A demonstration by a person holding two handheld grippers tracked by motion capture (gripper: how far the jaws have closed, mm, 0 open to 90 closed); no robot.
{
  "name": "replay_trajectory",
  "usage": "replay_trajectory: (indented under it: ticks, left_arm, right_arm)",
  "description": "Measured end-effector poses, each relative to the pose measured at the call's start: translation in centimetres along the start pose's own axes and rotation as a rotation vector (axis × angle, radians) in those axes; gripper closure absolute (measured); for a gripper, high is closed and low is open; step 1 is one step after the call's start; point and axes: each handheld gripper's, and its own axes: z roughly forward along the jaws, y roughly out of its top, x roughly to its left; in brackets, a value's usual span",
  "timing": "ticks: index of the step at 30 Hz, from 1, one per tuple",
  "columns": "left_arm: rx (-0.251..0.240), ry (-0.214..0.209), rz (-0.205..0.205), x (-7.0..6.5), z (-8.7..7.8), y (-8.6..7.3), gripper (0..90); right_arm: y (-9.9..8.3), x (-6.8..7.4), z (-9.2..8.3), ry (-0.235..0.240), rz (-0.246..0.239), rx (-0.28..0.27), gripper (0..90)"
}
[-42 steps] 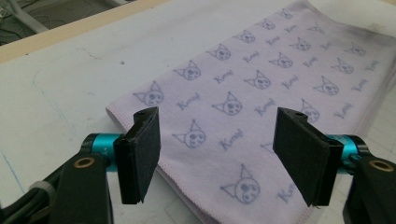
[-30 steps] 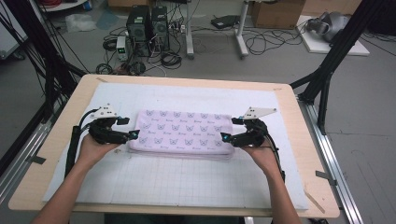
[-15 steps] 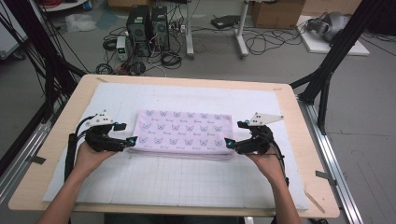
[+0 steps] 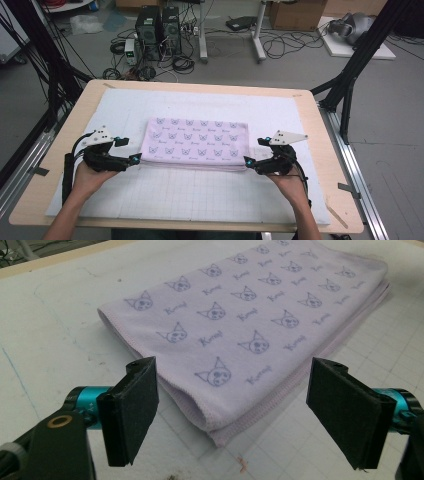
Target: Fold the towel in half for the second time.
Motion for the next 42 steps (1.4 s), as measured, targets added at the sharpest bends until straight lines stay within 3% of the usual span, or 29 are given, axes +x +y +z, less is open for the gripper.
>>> replay_trajectory:
  ticks: [17,42]
  left_arm:
    - [0.012,0.019,0.011,-0.8,-1.4,-0.8,11.9]
    - [0.028,0.049,0.033,-2.4,-2.8,-2.5,11.4]
  right_arm:
    - [-1.2,0.9,-1.6,-0.011,0.010,-0.027,11.1]
    - [-3.7,2.5,-4.5,-0.050,0.009,-0.049,11.1]
